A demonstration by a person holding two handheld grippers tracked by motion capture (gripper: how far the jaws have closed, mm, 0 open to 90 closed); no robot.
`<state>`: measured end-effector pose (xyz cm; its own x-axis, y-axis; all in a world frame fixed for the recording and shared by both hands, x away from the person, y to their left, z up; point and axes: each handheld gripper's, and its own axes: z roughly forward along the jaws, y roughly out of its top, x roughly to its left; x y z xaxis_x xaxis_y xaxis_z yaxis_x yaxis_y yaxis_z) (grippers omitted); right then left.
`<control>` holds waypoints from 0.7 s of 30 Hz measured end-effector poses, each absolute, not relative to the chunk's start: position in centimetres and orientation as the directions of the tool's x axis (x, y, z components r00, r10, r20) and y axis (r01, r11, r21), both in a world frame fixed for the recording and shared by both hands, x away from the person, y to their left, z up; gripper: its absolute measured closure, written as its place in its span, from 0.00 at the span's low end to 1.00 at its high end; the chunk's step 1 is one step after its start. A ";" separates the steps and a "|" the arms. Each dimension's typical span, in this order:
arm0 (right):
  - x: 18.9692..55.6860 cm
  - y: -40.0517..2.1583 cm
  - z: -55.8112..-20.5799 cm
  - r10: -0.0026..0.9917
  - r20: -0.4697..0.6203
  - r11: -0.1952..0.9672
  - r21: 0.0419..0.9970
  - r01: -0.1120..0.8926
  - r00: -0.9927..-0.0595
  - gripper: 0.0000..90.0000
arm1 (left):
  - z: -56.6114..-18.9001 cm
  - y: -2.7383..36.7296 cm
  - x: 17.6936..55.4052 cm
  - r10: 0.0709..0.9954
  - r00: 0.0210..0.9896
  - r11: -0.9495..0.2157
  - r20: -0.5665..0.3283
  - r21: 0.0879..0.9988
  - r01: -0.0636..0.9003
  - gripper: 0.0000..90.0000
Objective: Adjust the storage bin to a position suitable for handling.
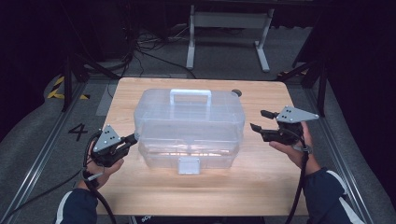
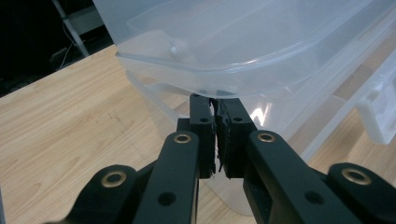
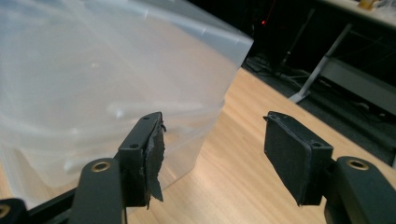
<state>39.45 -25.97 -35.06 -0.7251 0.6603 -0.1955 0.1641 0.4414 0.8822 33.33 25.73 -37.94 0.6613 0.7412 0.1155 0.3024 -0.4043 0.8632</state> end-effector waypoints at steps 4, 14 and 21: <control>39.3 -25.3 -36.3 0.646 -0.191 0.453 0.875 0.169 -0.739 0.42 | -37.9 25.7 33.4 0.743 0.659 -0.402 0.114 0.864 0.302 0.95; 39.3 -24.2 -38.5 0.620 -0.194 0.480 0.860 0.172 -0.761 0.42 | -37.6 25.7 33.5 0.742 0.659 -0.401 0.121 0.868 0.292 0.96; 38.6 -23.4 -39.1 0.615 -0.195 0.429 0.896 0.116 -0.764 0.47 | -37.6 25.6 33.6 0.739 0.662 -0.406 0.125 0.867 0.289 0.96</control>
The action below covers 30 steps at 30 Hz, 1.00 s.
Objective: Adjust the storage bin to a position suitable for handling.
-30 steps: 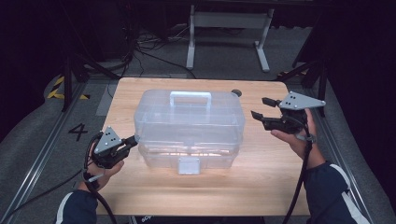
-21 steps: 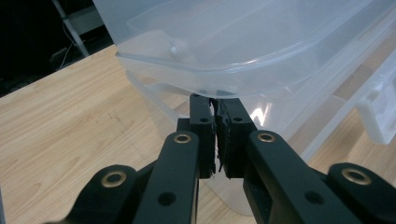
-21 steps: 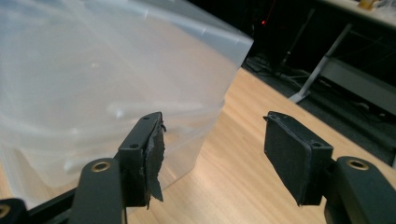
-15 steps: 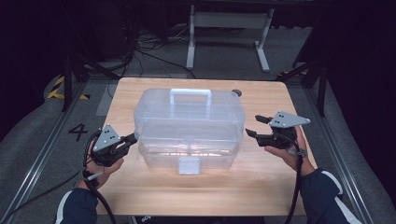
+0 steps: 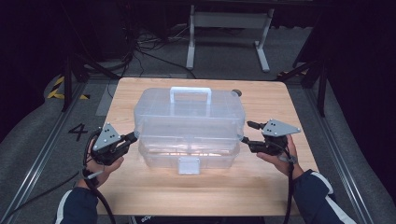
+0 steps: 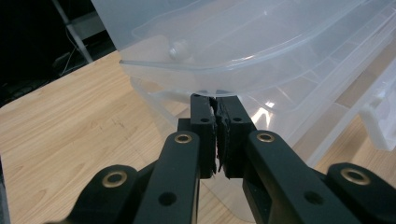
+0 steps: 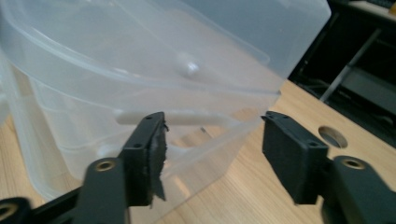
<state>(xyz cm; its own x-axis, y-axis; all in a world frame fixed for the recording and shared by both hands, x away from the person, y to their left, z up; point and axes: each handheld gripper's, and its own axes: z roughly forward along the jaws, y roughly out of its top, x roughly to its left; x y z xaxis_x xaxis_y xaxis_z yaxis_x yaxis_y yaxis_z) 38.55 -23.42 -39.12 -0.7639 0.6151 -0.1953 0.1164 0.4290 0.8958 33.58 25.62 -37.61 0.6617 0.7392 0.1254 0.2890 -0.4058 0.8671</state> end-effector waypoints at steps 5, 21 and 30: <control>38.3 -23.4 -39.0 0.624 -0.208 0.396 0.915 0.075 -0.753 0.48 | -37.7 25.6 33.8 0.738 0.662 -0.408 0.128 0.866 0.288 0.95; 37.8 -22.5 -38.2 0.645 -0.248 0.339 0.940 -0.020 -0.722 0.64 | -38.0 27.1 32.6 0.771 0.619 -0.407 0.148 0.863 0.300 0.83; 37.6 -22.3 -37.6 0.664 -0.260 0.320 0.946 -0.047 -0.701 0.73 | -39.7 28.1 31.5 0.781 0.606 -0.451 0.151 0.808 0.380 0.71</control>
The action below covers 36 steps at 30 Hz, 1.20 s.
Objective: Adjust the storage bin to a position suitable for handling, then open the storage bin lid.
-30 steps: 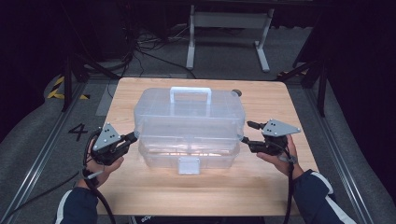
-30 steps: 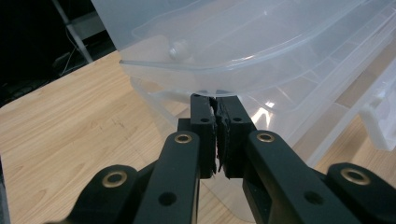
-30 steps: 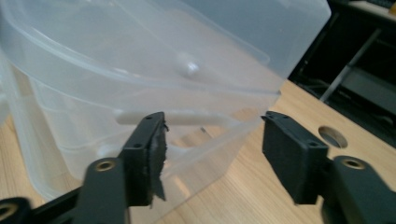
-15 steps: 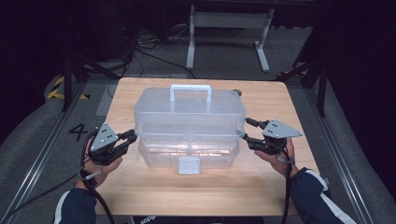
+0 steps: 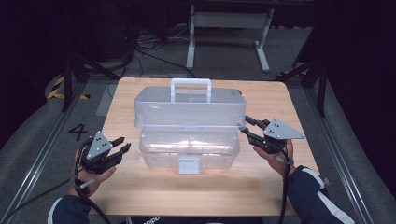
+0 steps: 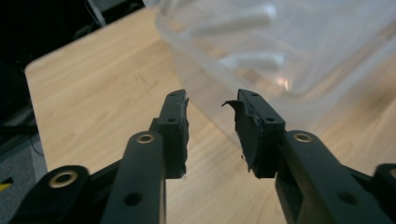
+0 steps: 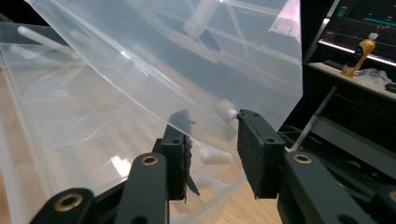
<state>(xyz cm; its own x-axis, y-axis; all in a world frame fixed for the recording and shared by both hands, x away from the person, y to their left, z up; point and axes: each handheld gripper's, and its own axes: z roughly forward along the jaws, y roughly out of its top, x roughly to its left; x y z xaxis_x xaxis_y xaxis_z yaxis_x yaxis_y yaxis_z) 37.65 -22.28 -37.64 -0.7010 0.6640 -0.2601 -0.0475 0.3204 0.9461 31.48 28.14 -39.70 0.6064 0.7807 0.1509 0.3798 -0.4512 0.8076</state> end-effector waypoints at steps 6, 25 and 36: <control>37.7 -21.7 -37.2 0.720 -0.250 0.284 0.957 -0.054 -0.647 0.77 | -42.0 28.7 30.1 0.737 0.665 -0.514 0.119 0.737 0.438 0.62; 38.9 -20.4 -35.8 0.802 -0.273 0.265 0.960 -0.092 -0.531 0.83 | -47.1 28.4 30.7 0.732 0.681 -0.541 0.013 0.619 0.570 0.32; 39.9 -19.9 -34.7 0.822 -0.279 0.274 0.958 -0.085 -0.497 0.84 | -48.1 29.0 31.4 0.728 0.686 -0.492 -0.014 0.685 0.537 0.20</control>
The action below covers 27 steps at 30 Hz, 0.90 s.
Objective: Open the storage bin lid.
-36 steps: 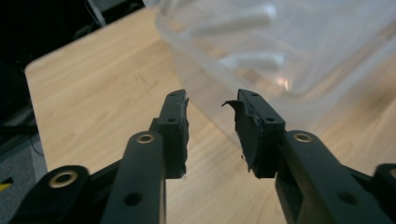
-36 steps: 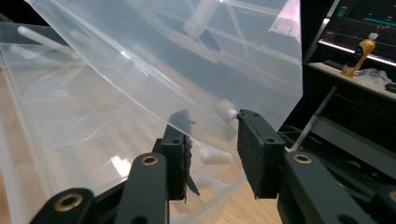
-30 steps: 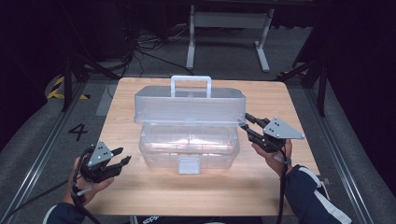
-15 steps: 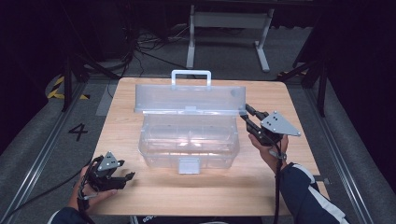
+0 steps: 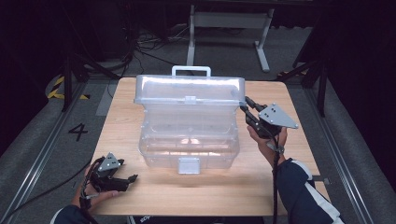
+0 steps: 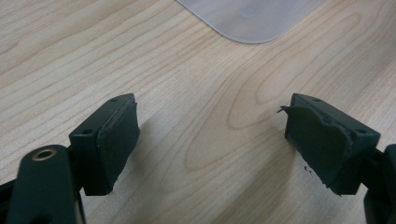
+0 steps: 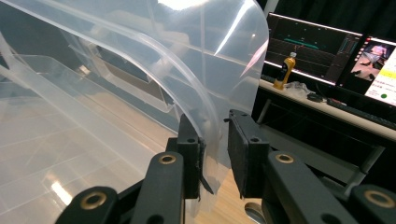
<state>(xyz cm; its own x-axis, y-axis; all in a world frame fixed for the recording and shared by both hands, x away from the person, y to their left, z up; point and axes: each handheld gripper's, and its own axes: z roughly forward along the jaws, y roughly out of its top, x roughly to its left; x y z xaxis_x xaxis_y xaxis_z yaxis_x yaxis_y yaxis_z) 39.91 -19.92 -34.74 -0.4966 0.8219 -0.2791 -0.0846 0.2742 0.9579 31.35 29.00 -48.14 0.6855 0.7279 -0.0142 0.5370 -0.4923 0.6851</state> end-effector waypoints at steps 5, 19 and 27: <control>40.2 -19.6 -34.4 0.839 -0.252 0.250 0.966 -0.070 -0.483 0.84 | -48.1 29.1 31.6 0.718 0.696 -0.507 -0.004 0.682 0.527 0.19; 41.3 -19.6 -33.6 0.842 -0.234 0.237 0.970 -0.057 -0.487 0.84 | -48.1 29.0 31.6 0.723 0.691 -0.502 -0.007 0.682 0.532 0.19; 42.4 -19.6 -33.0 0.843 -0.212 0.221 0.974 -0.041 -0.494 0.84 | -48.1 28.9 31.7 0.725 0.689 -0.498 -0.013 0.682 0.536 0.19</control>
<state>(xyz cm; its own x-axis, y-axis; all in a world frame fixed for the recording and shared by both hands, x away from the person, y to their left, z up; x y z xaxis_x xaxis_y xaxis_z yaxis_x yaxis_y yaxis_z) 42.42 -19.61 -32.96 -0.4939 0.8433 -0.2120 -0.0408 0.2211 0.9744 31.68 28.89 -48.10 0.6891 0.7245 -0.0127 0.5359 -0.4977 0.6820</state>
